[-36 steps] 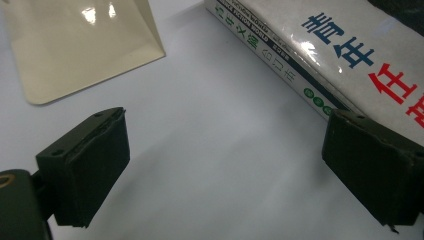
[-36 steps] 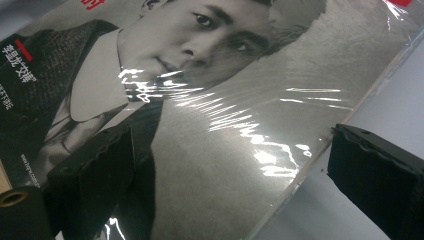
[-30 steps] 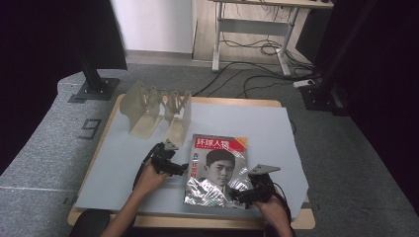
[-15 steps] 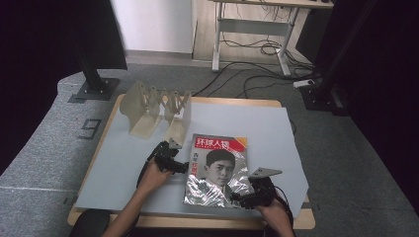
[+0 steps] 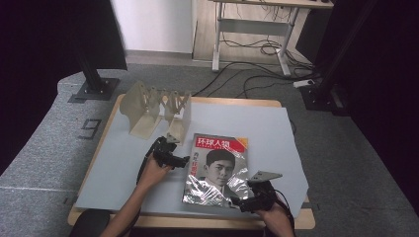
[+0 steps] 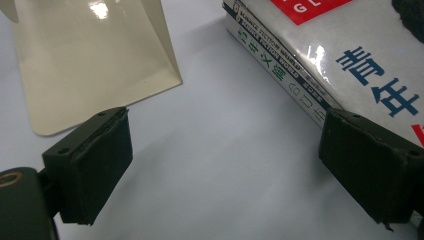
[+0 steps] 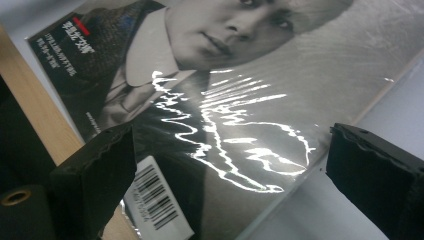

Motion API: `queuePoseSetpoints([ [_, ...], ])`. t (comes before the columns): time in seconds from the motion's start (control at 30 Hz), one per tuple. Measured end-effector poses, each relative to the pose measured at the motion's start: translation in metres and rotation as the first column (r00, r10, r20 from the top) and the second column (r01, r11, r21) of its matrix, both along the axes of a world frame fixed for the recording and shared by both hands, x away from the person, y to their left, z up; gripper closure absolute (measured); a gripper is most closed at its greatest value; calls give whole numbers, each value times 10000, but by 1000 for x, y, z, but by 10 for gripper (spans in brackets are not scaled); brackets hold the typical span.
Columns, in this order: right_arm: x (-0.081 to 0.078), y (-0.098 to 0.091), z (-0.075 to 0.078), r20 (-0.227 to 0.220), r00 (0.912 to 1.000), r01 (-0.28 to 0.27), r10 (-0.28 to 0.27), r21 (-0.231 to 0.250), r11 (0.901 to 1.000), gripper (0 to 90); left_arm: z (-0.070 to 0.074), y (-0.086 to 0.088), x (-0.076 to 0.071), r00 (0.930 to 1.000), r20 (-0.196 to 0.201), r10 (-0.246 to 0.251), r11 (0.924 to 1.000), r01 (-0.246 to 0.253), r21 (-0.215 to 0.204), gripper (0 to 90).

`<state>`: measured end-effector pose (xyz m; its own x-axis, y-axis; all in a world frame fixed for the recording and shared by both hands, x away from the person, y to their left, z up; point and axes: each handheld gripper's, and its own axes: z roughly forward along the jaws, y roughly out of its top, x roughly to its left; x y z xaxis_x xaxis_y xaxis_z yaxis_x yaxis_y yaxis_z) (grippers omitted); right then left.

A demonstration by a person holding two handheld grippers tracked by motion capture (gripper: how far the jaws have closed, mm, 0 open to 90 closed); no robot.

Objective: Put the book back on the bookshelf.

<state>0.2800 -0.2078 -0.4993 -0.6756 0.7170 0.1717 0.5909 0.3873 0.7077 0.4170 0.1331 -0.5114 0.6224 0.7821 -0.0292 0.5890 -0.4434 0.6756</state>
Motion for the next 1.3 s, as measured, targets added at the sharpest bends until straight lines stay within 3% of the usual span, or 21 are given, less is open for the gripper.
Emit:
queuePoseSetpoints([
  [0.23,-4,5,3,53,9996,-282,283,-237,9993,50,4,-5,5,9999,129,-69,9999,67,156,78],
  [0.63,-15,10,5,-82,9966,-816,816,6,9967,62,5,-11,16,9998,105,-188,9993,185,314,83],
  [0.87,-23,22,6,-38,9902,-1396,1395,-137,9901,62,6,-13,18,9998,195,-62,9989,53,461,100],
  [1.03,-21,15,8,-107,9919,-1267,1269,190,9918,110,5,-10,17,9998,142,-120,9979,111,642,77],
  [1.1,-18,10,9,-5,9952,-974,975,236,9950,110,5,-7,14,9998,129,-162,9969,151,770,73],
  [1.2,-11,-2,9,29,9993,-364,363,279,9989,125,6,-1,6,9994,199,-273,9978,261,611,70],
  [1.3,-7,-8,7,20,9999,-102,102,276,9996,127,6,3,0,9992,272,-296,9976,278,631,67],
])
